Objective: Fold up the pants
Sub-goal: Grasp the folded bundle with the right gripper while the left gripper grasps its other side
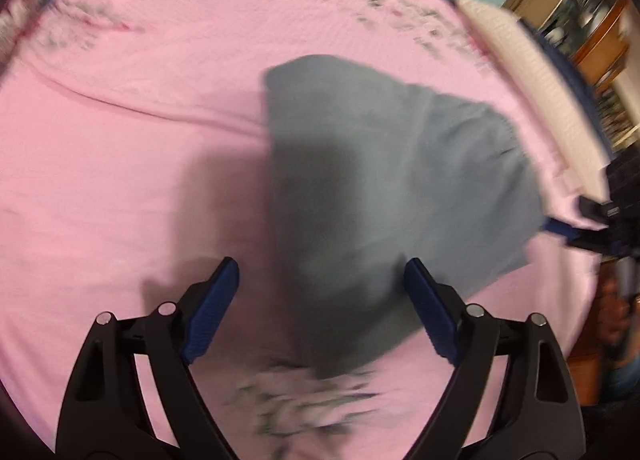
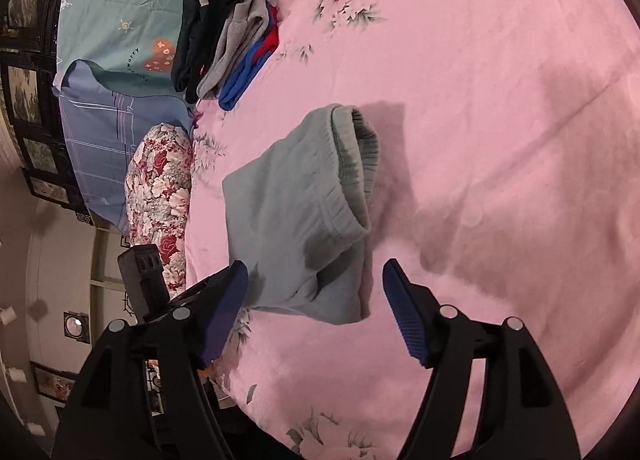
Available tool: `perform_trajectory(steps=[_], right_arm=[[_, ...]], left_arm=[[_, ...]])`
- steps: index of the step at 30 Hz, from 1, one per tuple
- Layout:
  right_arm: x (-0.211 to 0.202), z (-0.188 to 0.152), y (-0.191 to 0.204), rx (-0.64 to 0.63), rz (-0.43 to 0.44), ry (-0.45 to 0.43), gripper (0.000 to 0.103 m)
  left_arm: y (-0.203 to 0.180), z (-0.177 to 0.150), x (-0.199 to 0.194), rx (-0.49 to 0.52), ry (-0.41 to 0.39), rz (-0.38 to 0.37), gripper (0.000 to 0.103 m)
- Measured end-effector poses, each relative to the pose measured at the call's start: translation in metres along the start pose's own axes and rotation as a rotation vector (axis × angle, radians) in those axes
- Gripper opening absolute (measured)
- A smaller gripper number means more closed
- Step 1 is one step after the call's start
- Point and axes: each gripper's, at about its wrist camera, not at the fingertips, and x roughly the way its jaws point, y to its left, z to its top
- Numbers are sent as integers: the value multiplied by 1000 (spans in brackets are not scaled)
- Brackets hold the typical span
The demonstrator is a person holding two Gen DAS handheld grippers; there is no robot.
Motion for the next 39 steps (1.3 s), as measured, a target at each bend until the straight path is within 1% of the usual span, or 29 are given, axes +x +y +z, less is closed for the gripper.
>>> perform_trajectory(steps=[2, 4, 6, 7, 8, 9, 11, 13, 14, 16, 17, 19, 20, 21, 22, 24, 25, 28, 31, 32, 33, 36, 39], right_arm=[[3, -1, -7, 10, 21, 14, 71], [5, -1, -16, 32, 31, 21, 71], [6, 0, -22, 53, 48, 20, 71], [7, 1, -24, 66, 62, 21, 71], [7, 2, -26, 73, 75, 21, 71], [7, 2, -26, 73, 75, 21, 71], [7, 2, -24, 55, 77, 18, 71], [6, 1, -18, 16, 84, 22, 71], [6, 1, -15, 5, 88, 25, 71], [5, 0, -14, 0, 94, 23, 71], [6, 0, -15, 12, 96, 21, 71], [12, 1, -18, 37, 85, 16, 71], [15, 2, -19, 48, 88, 18, 71], [17, 2, -20, 59, 95, 24, 71], [19, 2, -18, 61, 97, 27, 71], [22, 1, -15, 46, 85, 43, 71], [23, 1, -14, 46, 67, 52, 71], [30, 1, -7, 28, 12, 91, 71], [37, 2, -3, 40, 8, 154, 72], [38, 3, -1, 38, 0, 167, 77], [42, 6, -1, 51, 16, 186, 83], [53, 14, 0, 83, 50, 213, 84], [58, 19, 1, 85, 62, 224, 85]], left_arm=[[16, -3, -4, -22, 2, 1, 82], [32, -5, -11, -71, 11, 17, 81], [43, -8, -22, -111, 1, -65, 79], [45, -10, -27, -124, -9, -93, 79], [44, -12, -34, -120, -24, -112, 80], [37, -15, -40, -87, -45, -115, 81], [17, -24, -50, 36, -75, -65, 82], [-7, -32, -50, 169, -79, 17, 82], [-14, -35, -48, 210, -76, 40, 82], [-27, -40, -41, 275, -52, 58, 82], [-29, -41, -35, 290, -39, 74, 82], [-34, -42, -21, 311, -16, 143, 82], [-35, -42, -15, 320, -9, 174, 85], [-35, -41, -14, 318, -23, 176, 85], [-32, -40, -15, 308, -19, 171, 85], [-20, -35, -14, 255, -3, 178, 85], [-10, -33, -15, 222, 7, 165, 85], [13, -37, -27, 153, 15, 79, 82], [31, -40, -44, 85, -14, 0, 83], [34, -39, -47, 64, -24, -31, 84], [37, -37, -50, 39, -34, -65, 84], [42, -27, -48, -29, -45, -169, 84], [44, -22, -39, -103, -35, -274, 84]])
